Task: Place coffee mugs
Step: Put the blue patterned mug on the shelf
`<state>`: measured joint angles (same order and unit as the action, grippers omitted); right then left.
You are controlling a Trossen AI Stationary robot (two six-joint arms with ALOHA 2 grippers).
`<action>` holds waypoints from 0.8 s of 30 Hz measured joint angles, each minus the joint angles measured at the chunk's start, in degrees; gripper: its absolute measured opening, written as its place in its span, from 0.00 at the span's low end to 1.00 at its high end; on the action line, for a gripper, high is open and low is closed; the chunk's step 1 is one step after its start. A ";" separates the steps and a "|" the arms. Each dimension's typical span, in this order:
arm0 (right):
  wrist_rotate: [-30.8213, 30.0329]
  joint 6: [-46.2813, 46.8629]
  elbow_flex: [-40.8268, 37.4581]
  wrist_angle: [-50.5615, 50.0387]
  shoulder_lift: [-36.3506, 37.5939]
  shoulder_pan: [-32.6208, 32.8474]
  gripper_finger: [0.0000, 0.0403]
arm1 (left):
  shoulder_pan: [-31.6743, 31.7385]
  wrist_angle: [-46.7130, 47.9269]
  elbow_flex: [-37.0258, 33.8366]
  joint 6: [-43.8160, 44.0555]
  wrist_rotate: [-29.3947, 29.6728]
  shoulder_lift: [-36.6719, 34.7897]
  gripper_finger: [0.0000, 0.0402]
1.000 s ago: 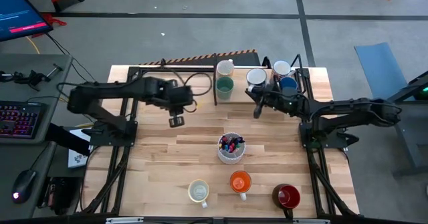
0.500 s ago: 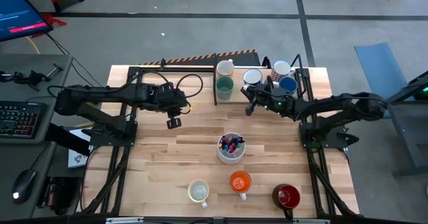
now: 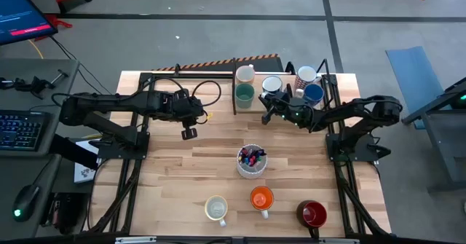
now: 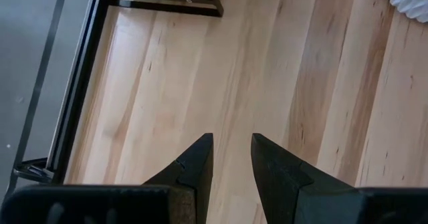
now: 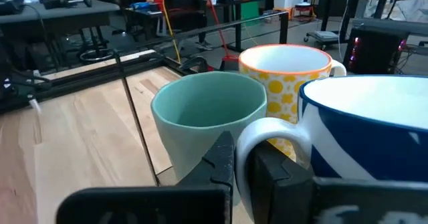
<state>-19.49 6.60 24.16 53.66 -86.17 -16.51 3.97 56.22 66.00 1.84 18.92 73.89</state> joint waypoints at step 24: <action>-1.51 1.74 0.09 4.50 -6.84 1.44 0.00 | 0.02 -0.43 0.00 0.03 -0.04 0.02 0.22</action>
<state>-20.99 8.34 24.25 58.16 -93.01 -15.07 3.99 55.79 66.00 1.87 18.87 73.91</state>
